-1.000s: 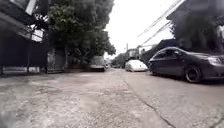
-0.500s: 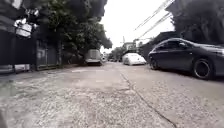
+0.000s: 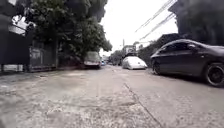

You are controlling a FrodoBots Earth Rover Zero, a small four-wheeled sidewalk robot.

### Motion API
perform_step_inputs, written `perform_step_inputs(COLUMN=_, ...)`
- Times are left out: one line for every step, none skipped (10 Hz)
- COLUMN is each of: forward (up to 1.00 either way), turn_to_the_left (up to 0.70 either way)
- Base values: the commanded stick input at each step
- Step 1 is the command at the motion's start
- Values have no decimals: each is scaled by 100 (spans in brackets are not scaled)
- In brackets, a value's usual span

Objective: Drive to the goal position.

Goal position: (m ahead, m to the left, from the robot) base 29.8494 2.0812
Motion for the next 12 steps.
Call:
perform_step_inputs(forward=100, turn_to_the_left=0)
perform_step_inputs(forward=100, turn_to_the_left=0)
perform_step_inputs(forward=100, turn_to_the_left=0)
perform_step_inputs(forward=100, turn_to_the_left=0)
perform_step_inputs(forward=100, turn_to_the_left=22)
perform_step_inputs(forward=100, turn_to_the_left=0)
perform_step_inputs(forward=100, turn_to_the_left=0)
perform_step_inputs(forward=100, turn_to_the_left=0)
perform_step_inputs(forward=100, turn_to_the_left=22)
perform_step_inputs(forward=100, turn_to_the_left=6)
perform_step_inputs(forward=100, turn_to_the_left=23)
perform_step_inputs(forward=100, turn_to_the_left=0)
